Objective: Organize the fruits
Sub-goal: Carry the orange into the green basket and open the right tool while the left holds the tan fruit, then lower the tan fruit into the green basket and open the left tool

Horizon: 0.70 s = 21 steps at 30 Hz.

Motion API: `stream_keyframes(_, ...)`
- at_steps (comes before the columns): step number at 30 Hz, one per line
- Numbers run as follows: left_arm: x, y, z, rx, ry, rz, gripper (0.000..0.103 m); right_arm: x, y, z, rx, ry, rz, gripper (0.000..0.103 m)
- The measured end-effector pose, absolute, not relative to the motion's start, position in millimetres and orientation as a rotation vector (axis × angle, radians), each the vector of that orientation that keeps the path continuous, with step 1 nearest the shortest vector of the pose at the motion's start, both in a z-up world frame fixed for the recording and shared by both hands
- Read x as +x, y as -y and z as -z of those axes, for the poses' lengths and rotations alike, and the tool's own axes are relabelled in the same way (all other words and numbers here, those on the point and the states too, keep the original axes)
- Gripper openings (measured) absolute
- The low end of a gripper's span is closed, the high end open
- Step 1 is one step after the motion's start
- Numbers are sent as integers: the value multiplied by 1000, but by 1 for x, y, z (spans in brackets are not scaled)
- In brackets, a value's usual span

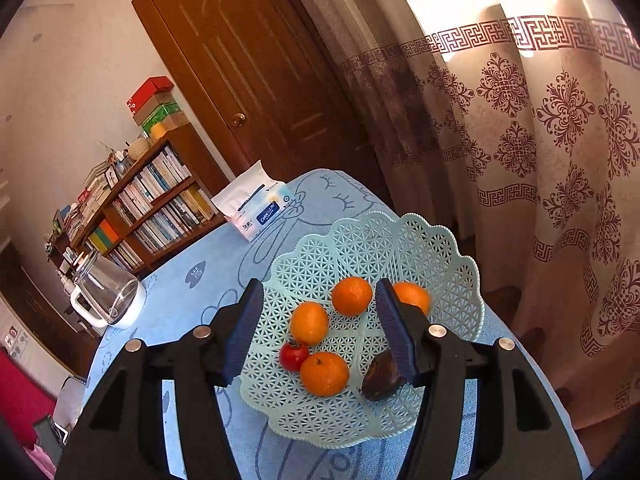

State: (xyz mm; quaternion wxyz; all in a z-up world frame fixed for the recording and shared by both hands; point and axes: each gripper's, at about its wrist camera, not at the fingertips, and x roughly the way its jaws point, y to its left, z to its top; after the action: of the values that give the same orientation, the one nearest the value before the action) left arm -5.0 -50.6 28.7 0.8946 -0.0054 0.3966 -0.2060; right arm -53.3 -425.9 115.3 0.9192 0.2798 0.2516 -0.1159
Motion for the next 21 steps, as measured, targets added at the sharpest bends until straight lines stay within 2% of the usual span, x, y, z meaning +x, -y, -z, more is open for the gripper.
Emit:
stream_keyframes(12,-11,133,-61,73,-763,601,26,-64,444,-126,649,-472,238,93)
stream_keyframes(21,-16,199,-82,143,-705,713,26,-74,457,-134,700,-428,245,97)
